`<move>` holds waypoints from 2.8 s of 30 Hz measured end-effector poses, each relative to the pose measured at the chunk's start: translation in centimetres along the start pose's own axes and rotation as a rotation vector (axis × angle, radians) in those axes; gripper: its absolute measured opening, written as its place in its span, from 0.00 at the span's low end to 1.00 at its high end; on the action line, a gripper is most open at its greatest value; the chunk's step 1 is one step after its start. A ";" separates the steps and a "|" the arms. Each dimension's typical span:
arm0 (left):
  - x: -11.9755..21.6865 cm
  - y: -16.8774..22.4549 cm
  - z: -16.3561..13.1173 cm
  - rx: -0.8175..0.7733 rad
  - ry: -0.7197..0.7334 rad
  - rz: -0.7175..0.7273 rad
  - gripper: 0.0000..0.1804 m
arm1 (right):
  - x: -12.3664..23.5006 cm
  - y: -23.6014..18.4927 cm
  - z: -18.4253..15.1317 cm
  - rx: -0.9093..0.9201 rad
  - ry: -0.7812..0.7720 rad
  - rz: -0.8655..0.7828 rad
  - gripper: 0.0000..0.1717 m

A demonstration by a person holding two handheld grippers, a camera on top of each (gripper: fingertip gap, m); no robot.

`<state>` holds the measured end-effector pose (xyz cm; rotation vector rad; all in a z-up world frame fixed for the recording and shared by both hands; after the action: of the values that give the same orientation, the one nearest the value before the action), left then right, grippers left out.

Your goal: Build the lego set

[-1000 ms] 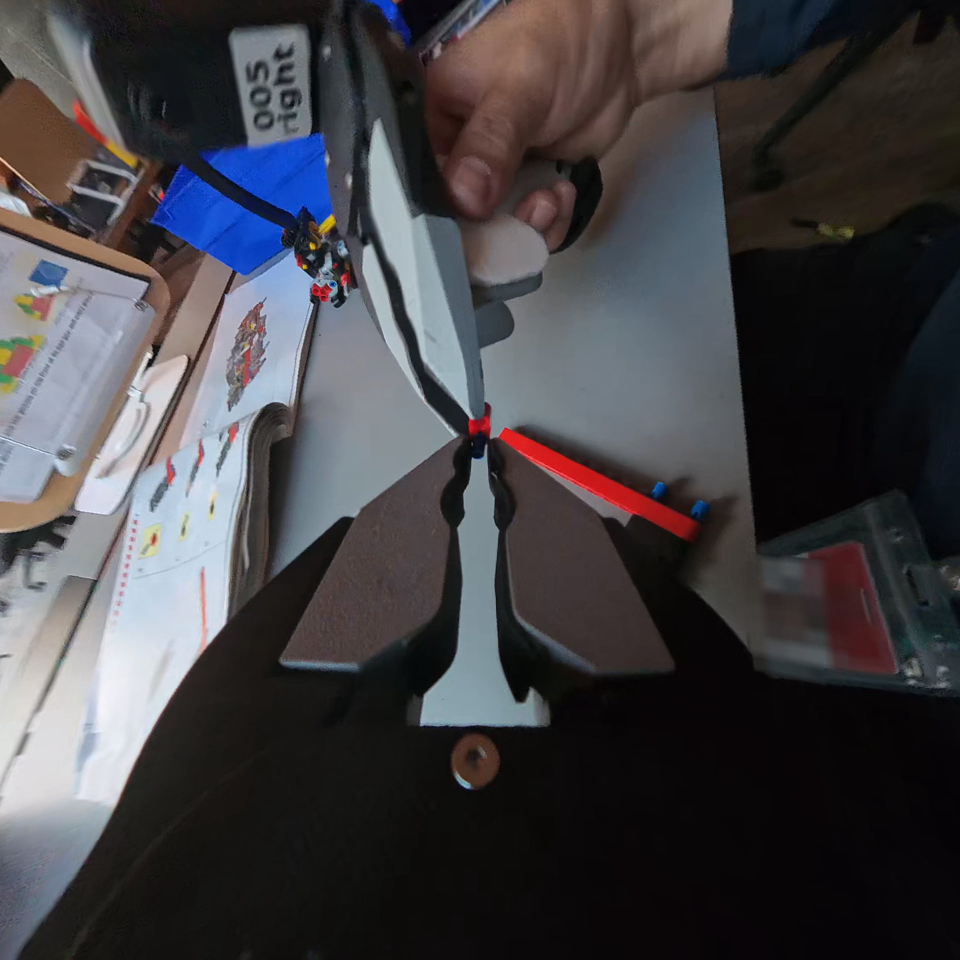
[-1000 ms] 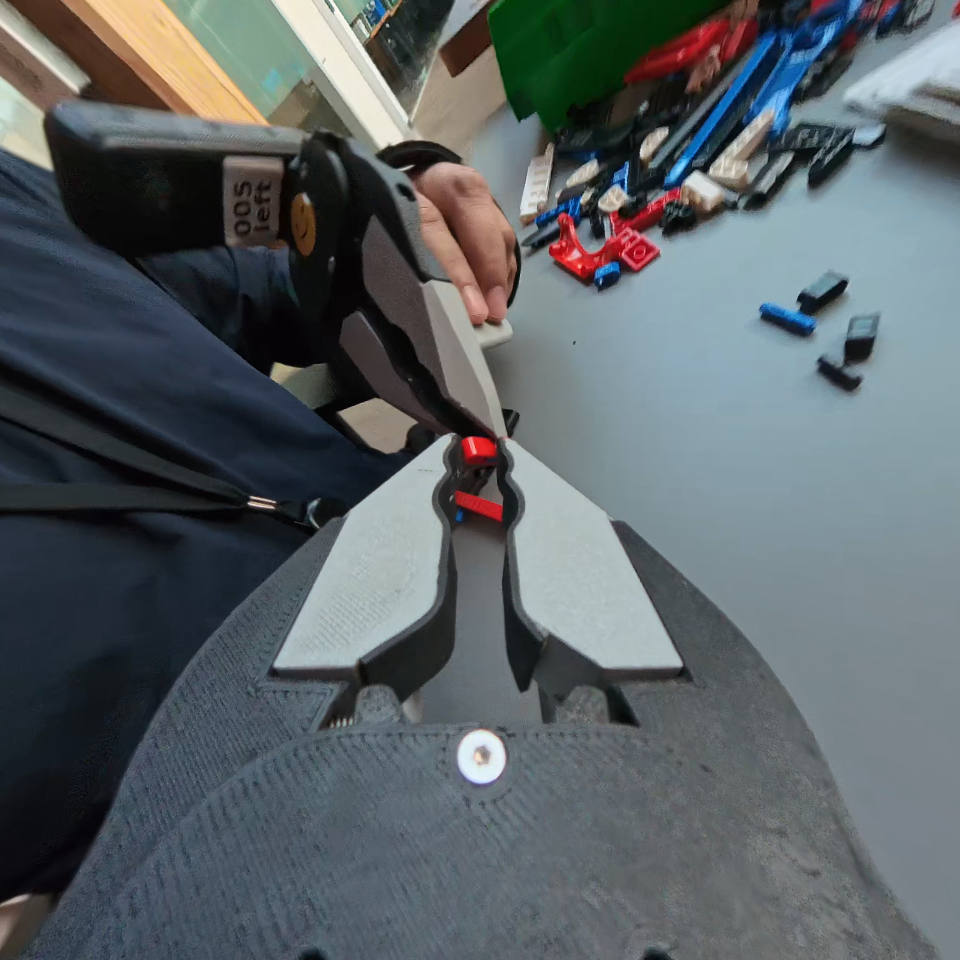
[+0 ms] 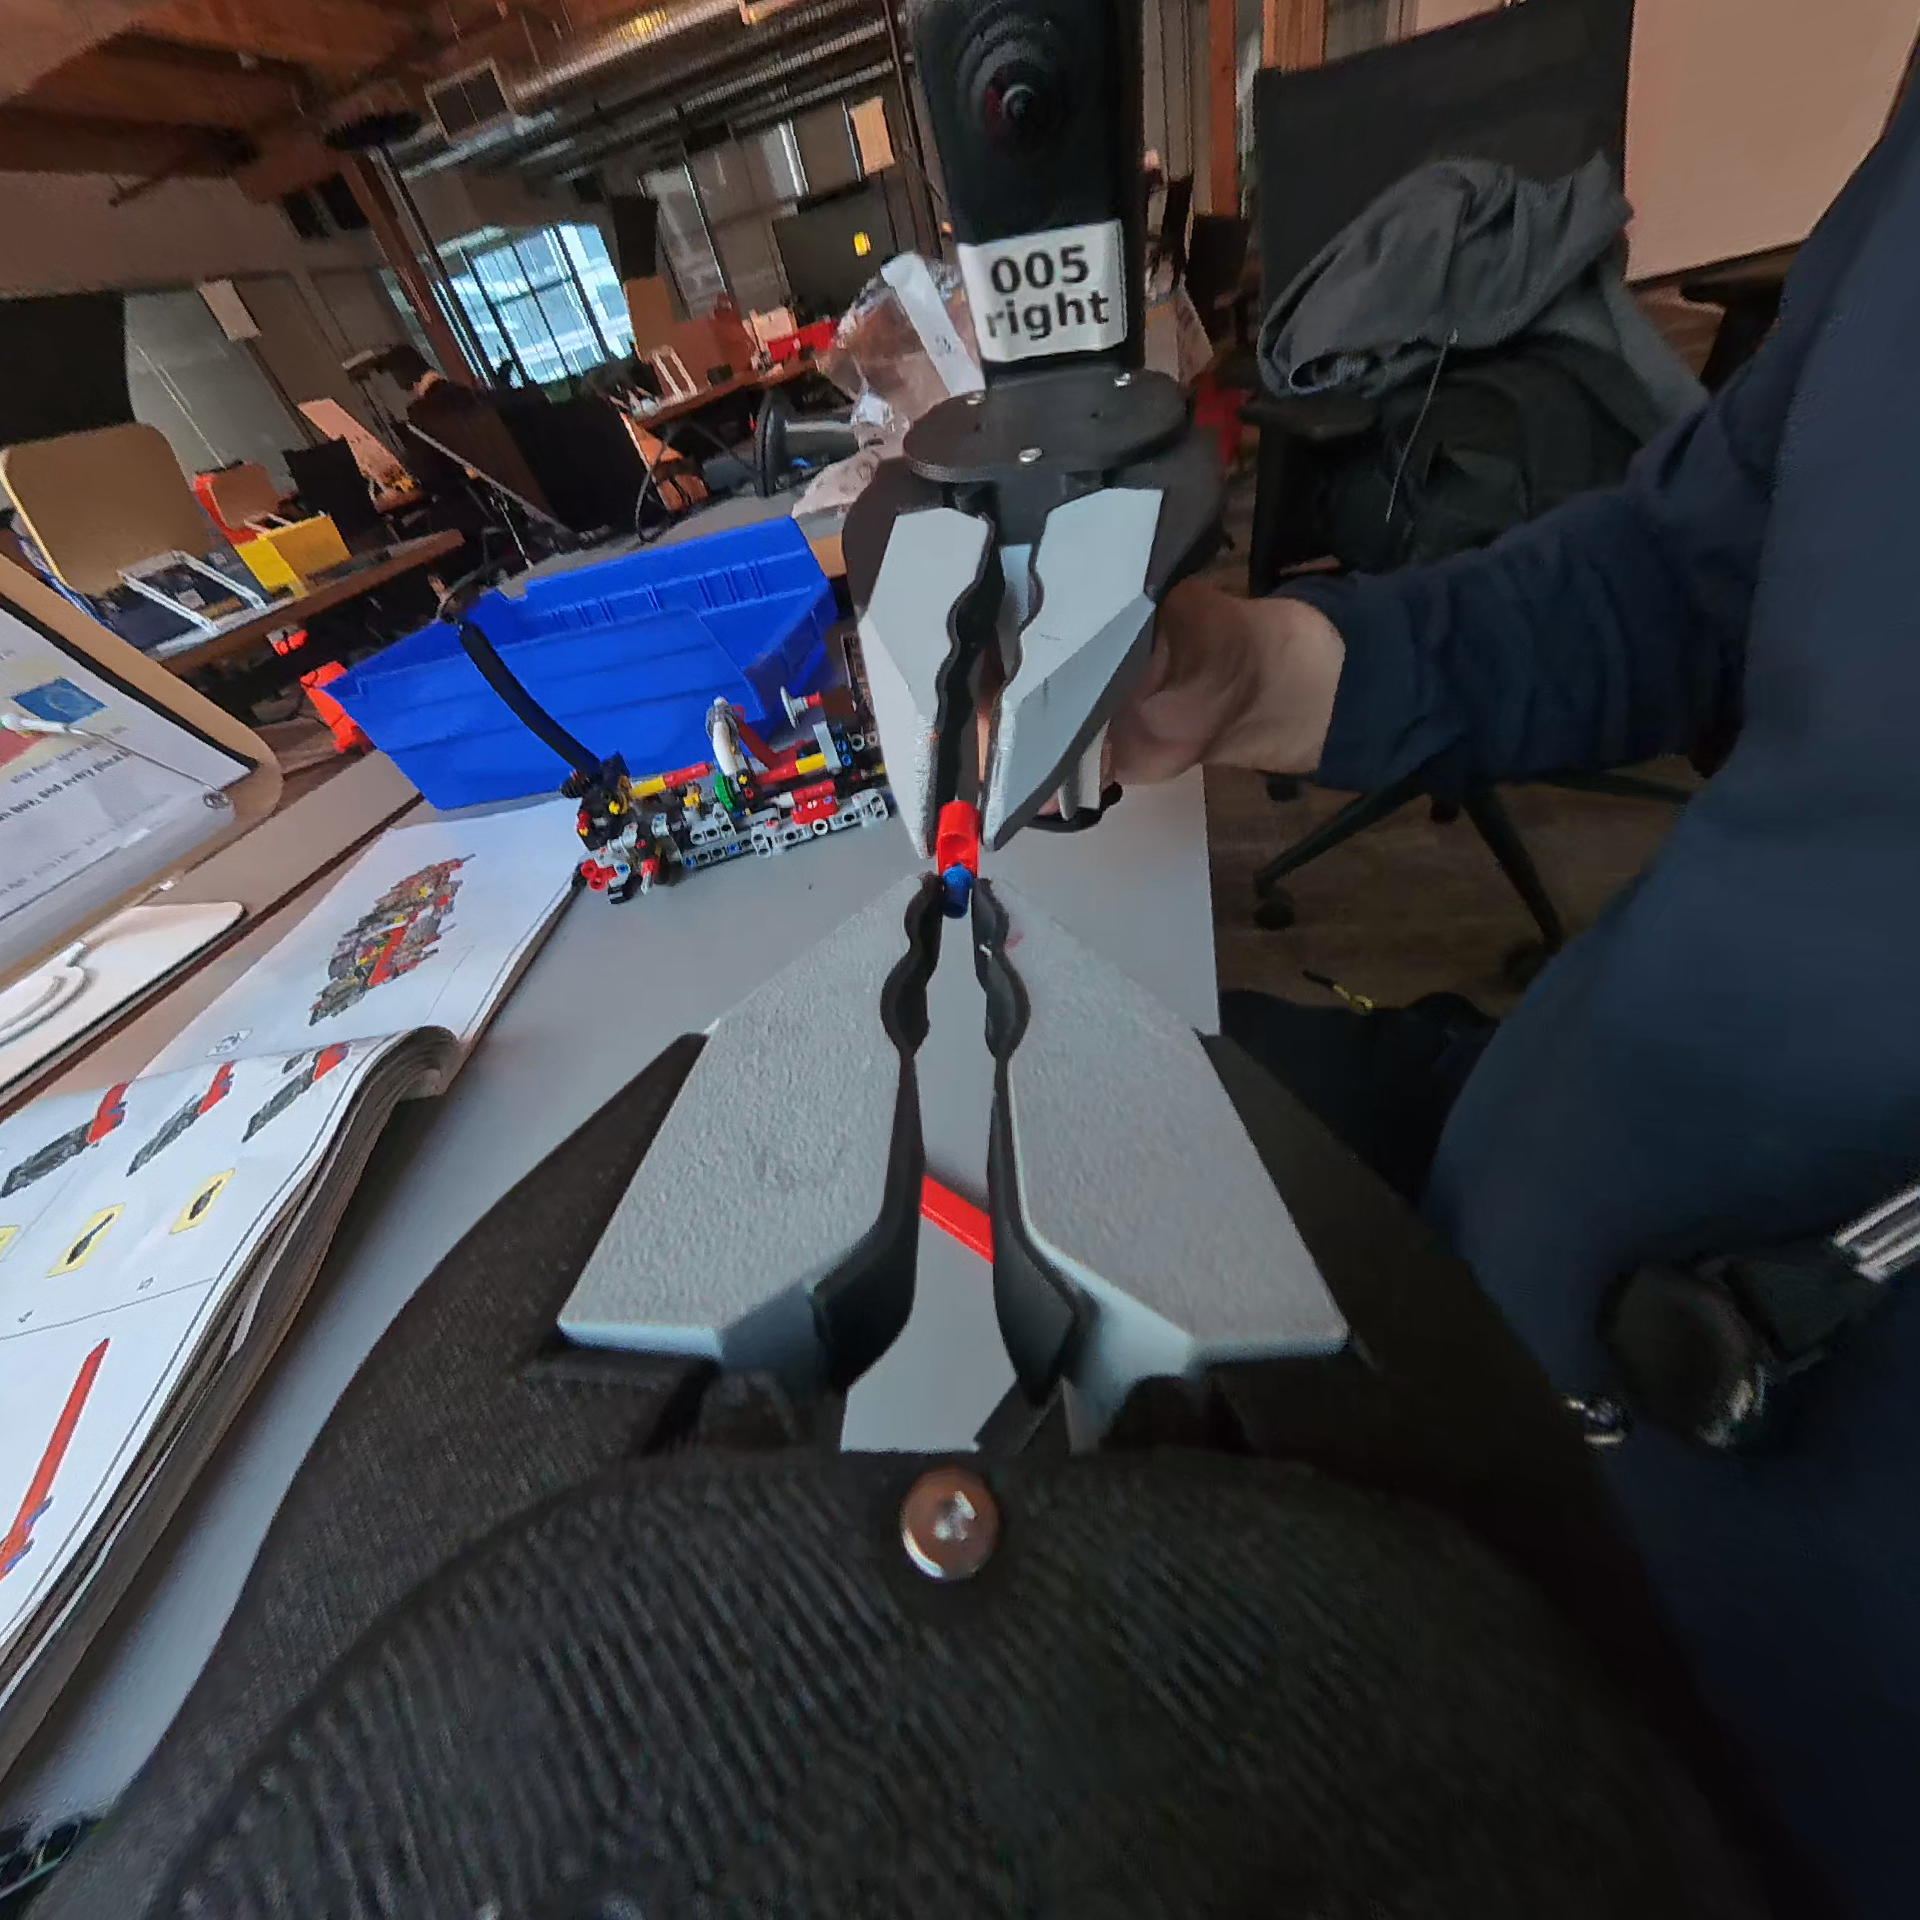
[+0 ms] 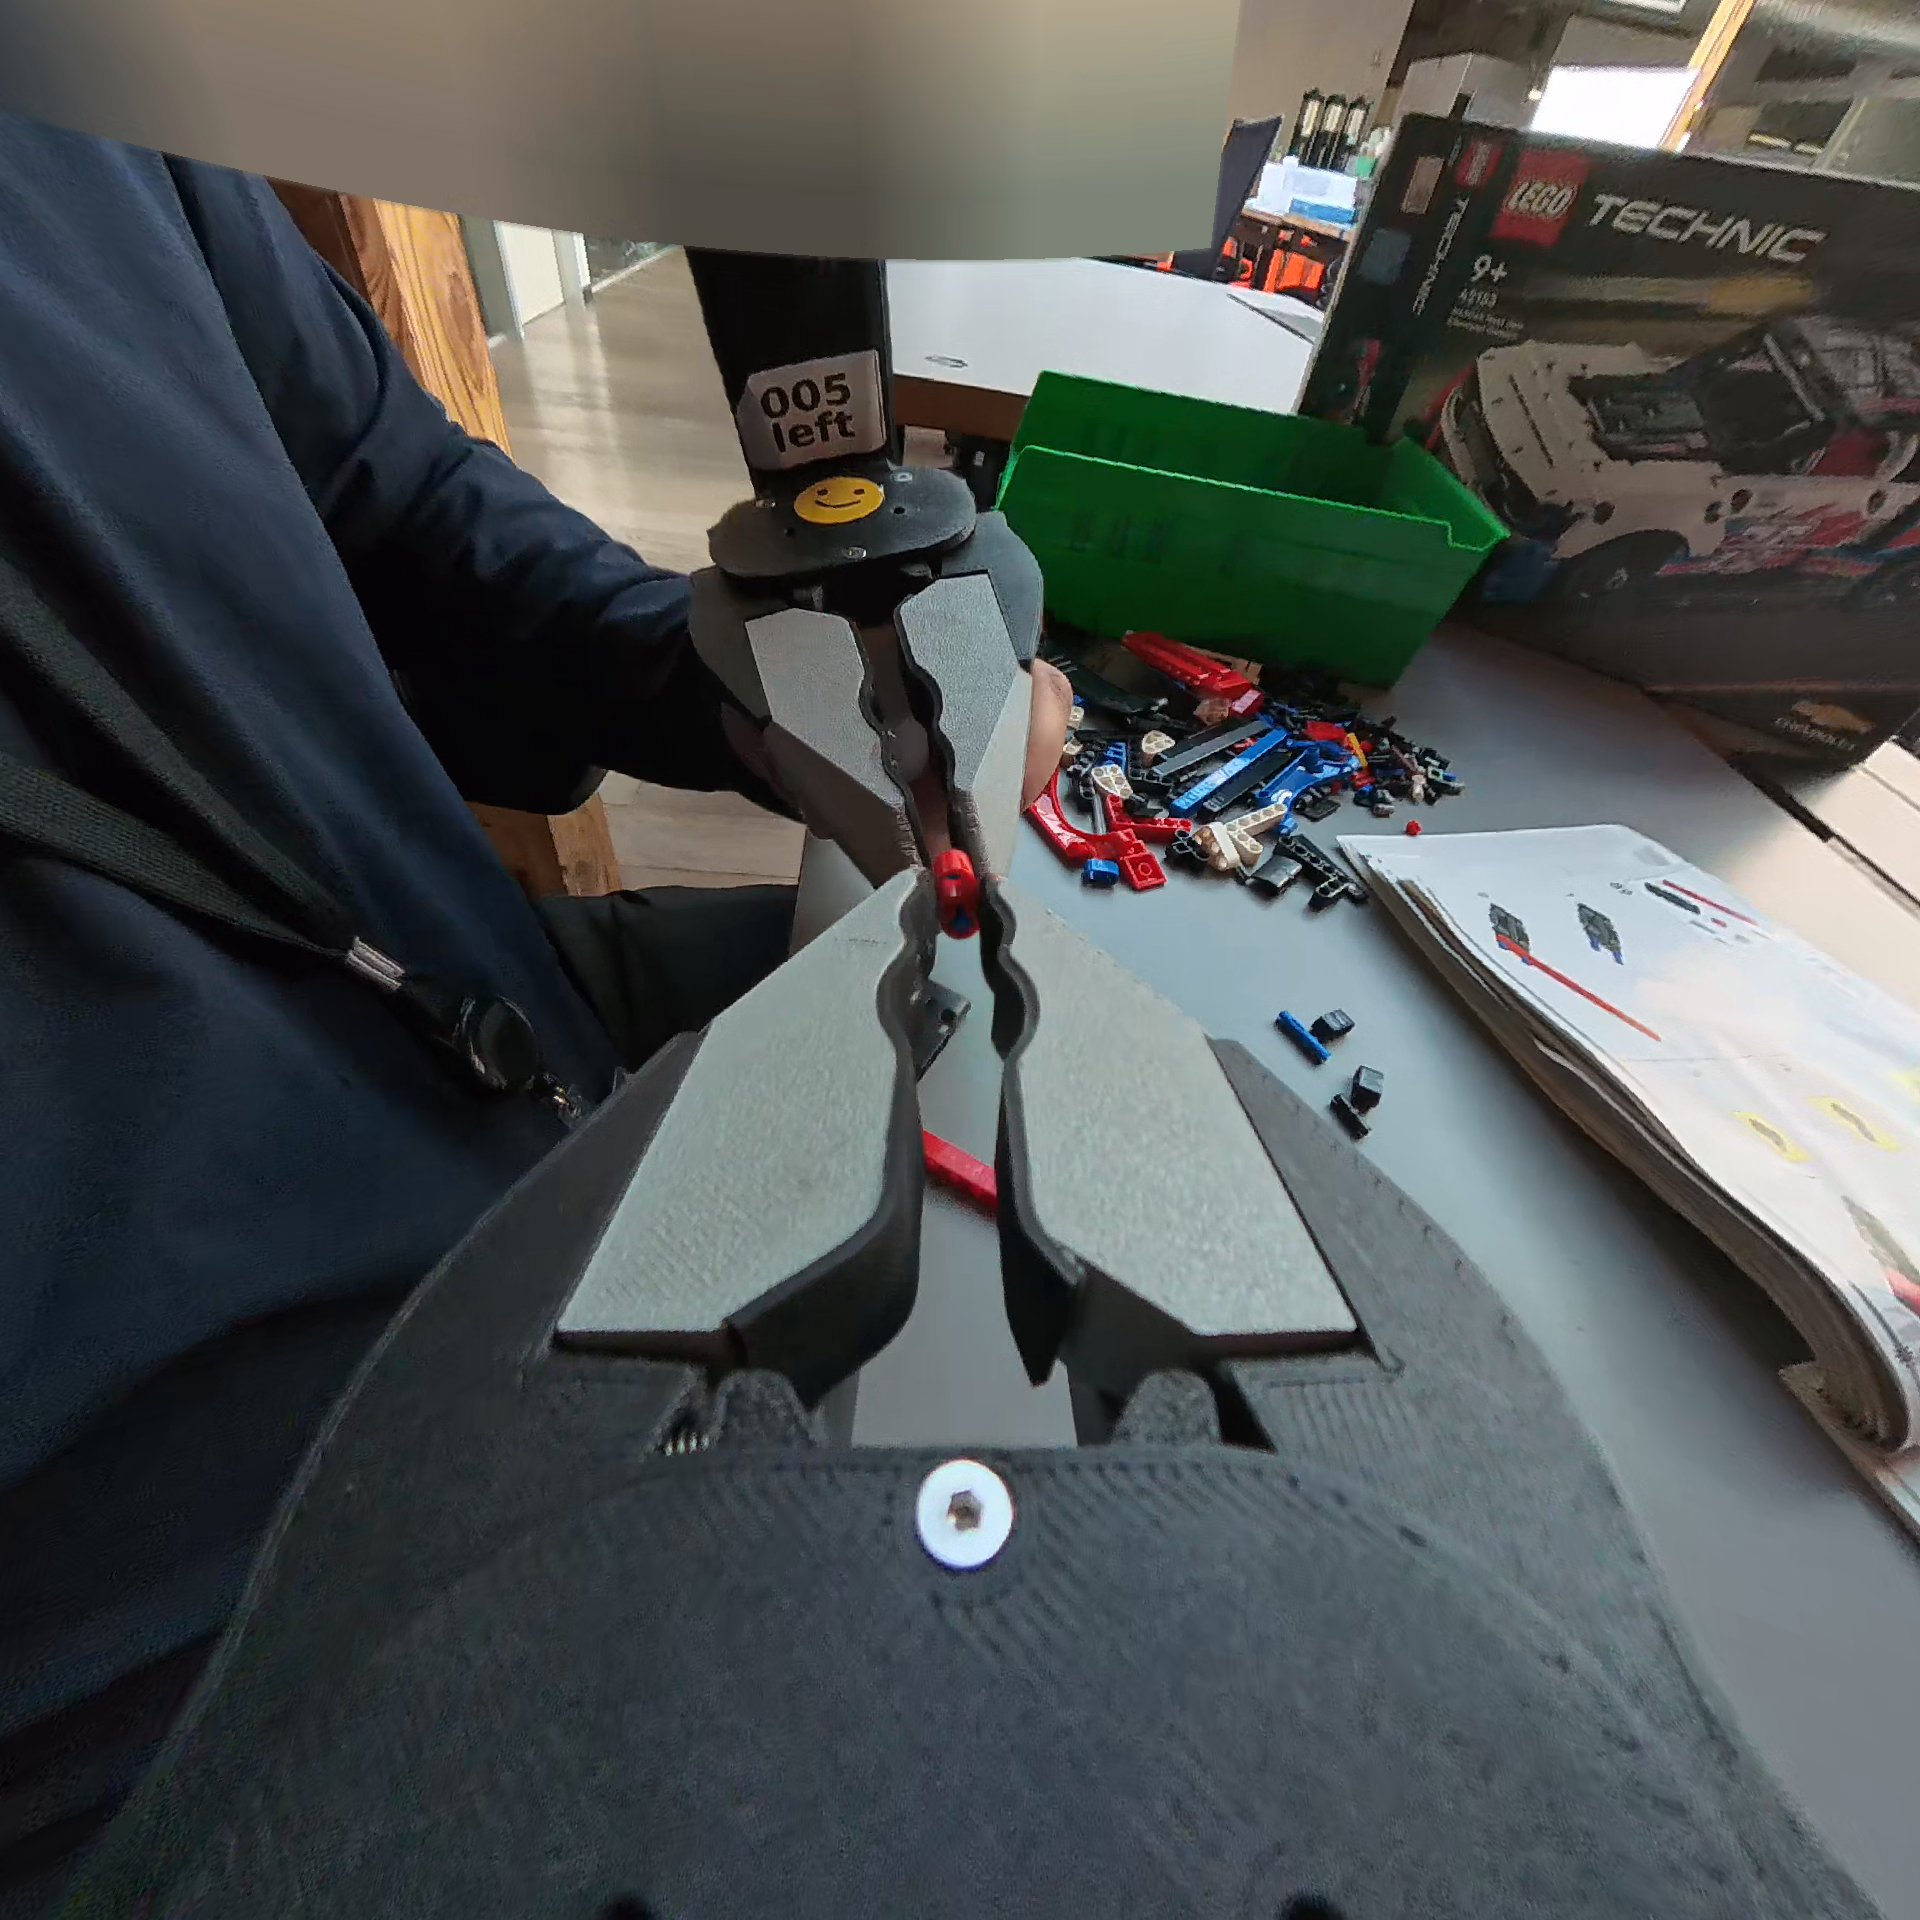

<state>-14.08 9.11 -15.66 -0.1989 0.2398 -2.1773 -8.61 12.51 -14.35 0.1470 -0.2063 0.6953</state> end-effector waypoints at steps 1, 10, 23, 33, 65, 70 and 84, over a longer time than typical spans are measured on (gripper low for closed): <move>0.0 0.1 0.2 0.007 0.012 0.001 0.02 | 0.0 -0.1 0.2 0.014 0.000 -0.007 0.02; 0.1 -0.3 0.0 0.139 -0.025 -0.027 0.09 | -0.1 -0.1 0.2 0.083 -0.099 -0.098 0.03; 2.5 1.1 -9.0 -0.086 -0.658 -0.330 0.20 | -1.4 -2.8 -5.3 0.082 -0.339 -0.084 0.02; 2.6 3.0 -8.9 -0.113 -0.620 -0.568 0.14 | -3.1 -7.1 -7.5 0.308 -0.522 -0.274 0.03; 3.0 7.3 -9.0 -0.769 -0.494 0.288 0.10 | -2.8 -11.1 -7.9 0.619 -0.474 -0.523 0.03; 3.5 6.6 -6.7 -0.737 -0.357 0.301 0.03 | -3.5 -10.5 -7.2 0.709 -0.464 -0.545 0.03; 2.7 7.0 -6.6 -0.752 -0.257 0.215 0.03 | -4.1 -9.8 -5.3 0.717 -0.473 -0.480 0.02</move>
<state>-11.70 3.57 -23.59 -0.8253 0.8822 -1.7373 -4.63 3.61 -21.06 1.0197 -0.3521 0.2169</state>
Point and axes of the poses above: each gripper's, where its closed fingertips meet, x back along the fingers, z out of its top, y = z × x across the jaws, the point moved 4 cm from there along x, back along the fingers, and after that the axes turned 14 degrees about z, right-handed, at the moved point
